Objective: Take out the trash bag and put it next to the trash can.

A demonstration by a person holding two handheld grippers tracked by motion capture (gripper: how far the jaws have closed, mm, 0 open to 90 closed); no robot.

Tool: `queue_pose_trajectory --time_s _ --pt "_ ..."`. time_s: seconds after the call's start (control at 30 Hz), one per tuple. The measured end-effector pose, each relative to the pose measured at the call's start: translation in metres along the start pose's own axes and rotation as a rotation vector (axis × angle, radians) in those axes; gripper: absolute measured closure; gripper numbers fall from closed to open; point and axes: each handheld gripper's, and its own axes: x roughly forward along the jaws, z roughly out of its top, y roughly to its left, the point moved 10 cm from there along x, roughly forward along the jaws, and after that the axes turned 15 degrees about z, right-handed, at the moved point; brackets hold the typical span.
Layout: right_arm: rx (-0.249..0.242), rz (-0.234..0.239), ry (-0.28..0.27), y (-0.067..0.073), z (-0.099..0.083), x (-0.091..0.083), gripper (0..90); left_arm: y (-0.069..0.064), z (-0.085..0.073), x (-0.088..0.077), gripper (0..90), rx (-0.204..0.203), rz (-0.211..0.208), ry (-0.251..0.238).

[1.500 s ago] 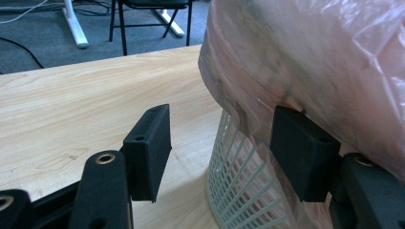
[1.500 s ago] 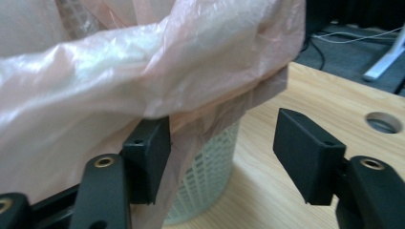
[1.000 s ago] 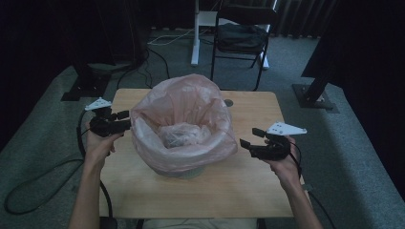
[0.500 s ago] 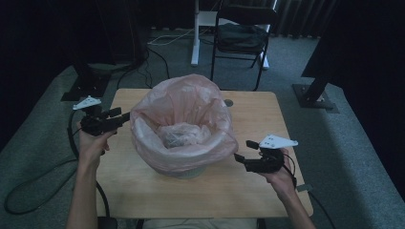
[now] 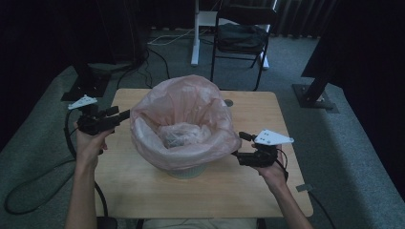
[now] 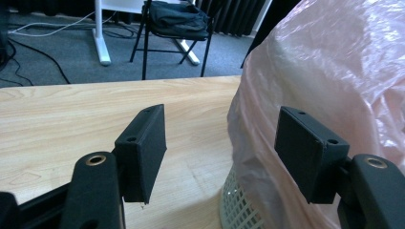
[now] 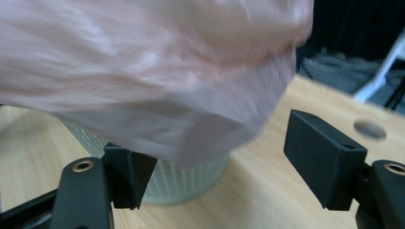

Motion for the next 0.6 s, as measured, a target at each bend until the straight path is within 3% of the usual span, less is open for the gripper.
queue_pose_trajectory --time_s 0.13,0.33,0.6 --pt "-0.04 0.002 -0.046 0.005 0.017 -0.007 27.7 -0.002 0.002 -0.003 35.1 0.006 -0.002 -0.005" --pt "-0.062 0.002 -0.103 0.008 0.036 -0.016 28.1 -0.003 0.003 -0.003 34.8 0.009 -0.008 -0.005" --pt "-0.076 0.008 -0.113 0.007 0.049 -0.018 28.1 -0.009 0.005 -0.005 34.6 0.016 -0.022 -0.009"
